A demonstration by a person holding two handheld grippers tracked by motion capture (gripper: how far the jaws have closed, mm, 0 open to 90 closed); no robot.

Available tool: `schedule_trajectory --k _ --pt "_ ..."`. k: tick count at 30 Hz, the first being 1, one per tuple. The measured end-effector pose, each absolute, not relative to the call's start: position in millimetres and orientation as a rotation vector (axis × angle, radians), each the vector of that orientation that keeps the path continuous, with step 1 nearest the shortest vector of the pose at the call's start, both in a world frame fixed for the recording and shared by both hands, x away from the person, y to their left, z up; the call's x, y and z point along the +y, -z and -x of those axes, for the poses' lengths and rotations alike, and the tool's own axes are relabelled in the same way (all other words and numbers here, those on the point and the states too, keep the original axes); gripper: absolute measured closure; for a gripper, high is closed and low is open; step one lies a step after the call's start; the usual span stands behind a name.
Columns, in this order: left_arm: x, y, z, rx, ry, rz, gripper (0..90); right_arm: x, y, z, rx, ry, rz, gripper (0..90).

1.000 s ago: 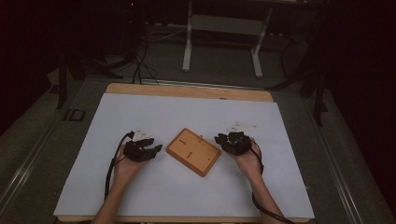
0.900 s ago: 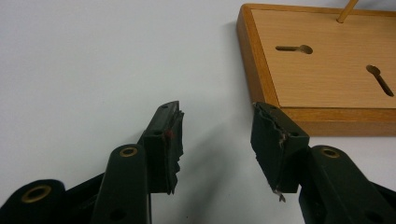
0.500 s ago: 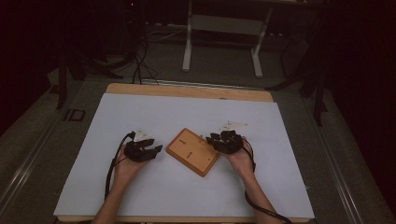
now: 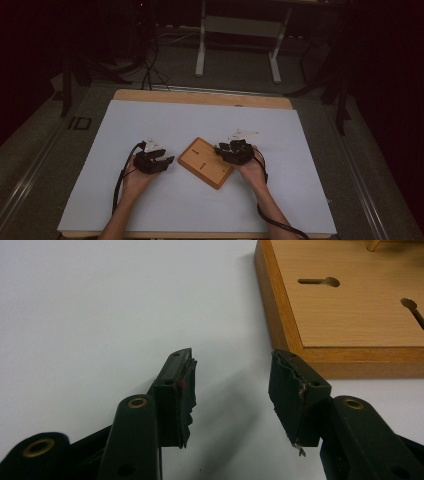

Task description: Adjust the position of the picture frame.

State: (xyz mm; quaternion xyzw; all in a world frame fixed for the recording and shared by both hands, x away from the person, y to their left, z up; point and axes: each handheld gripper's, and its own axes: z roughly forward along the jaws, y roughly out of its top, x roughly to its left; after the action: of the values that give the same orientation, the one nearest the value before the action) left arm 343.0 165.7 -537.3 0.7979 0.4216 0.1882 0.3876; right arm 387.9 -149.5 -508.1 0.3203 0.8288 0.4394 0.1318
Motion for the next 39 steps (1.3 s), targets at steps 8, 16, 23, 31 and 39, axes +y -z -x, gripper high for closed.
schedule_trajectory --k 8,16,23,31,39 --pt "163 538 -343 1.058 -0.492 -2.051 52.7 -141 513 -391 2.419 -1.279 -0.93 66.9" --pt "163 538 -342 1.057 -0.497 -2.058 52.7 -135 521 -395 2.421 -1.282 -0.95 67.9" --pt "162 539 -343 1.056 -0.5 -2.06 52.7 -132 526 -400 2.414 -1.293 -0.985 71.1" --pt "162 539 -342 1.052 -0.502 -2.062 52.7 -134 532 -403 2.402 -1.369 -1.043 82.3" --pt "163 538 -343 1.058 -0.505 -2.051 52.6 -140 535 -407 2.419 -1.446 -1.056 82.6"
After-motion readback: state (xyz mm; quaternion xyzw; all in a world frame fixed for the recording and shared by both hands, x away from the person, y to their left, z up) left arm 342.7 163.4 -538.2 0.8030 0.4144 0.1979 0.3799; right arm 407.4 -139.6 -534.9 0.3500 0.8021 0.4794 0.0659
